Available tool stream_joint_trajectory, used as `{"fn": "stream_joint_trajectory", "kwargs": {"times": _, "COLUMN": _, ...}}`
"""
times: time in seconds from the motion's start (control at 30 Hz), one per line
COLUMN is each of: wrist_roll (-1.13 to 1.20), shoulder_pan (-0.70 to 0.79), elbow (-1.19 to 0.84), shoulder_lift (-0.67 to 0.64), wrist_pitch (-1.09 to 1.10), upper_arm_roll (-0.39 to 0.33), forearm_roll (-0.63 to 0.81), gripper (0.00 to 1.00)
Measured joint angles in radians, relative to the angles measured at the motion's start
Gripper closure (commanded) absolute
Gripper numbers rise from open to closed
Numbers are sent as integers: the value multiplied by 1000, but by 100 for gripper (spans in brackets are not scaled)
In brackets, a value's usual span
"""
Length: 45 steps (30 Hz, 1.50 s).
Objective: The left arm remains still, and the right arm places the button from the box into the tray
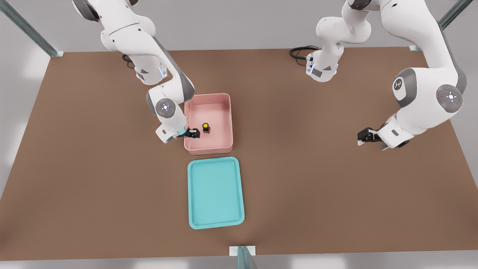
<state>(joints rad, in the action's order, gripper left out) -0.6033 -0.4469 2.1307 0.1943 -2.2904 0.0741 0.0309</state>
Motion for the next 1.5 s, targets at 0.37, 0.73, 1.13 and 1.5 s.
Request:
{"fn": "stream_joint_trajectory", "kwargs": {"times": 0.37, "wrist_roll": -171, "shoulder_pan": -60, "elbow": 15, "shoulder_lift": 51, "wrist_pitch": -35, "upper_arm_roll": 123, "forearm_roll": -4, "gripper": 0}}
{"fn": "stream_joint_trajectory", "kwargs": {"times": 0.73, "wrist_roll": -260, "shoulder_pan": -76, "elbow": 98, "shoulder_lift": 112, "wrist_pitch": -140, "upper_arm_roll": 124, "forearm_roll": -6, "gripper": 0}}
{"fn": "stream_joint_trajectory", "kwargs": {"times": 1.13, "wrist_roll": -322, "shoulder_pan": -80, "elbow": 129, "shoulder_lift": 127, "wrist_pitch": -239, "upper_arm_roll": 126, "forearm_roll": 1, "gripper": 0}}
{"fn": "stream_joint_trajectory", "kwargs": {"times": 1.5, "wrist_roll": -354, "shoulder_pan": -74, "elbow": 152, "shoulder_lift": 126, "wrist_pitch": -258, "upper_arm_roll": 130, "forearm_roll": 0, "gripper": 13}}
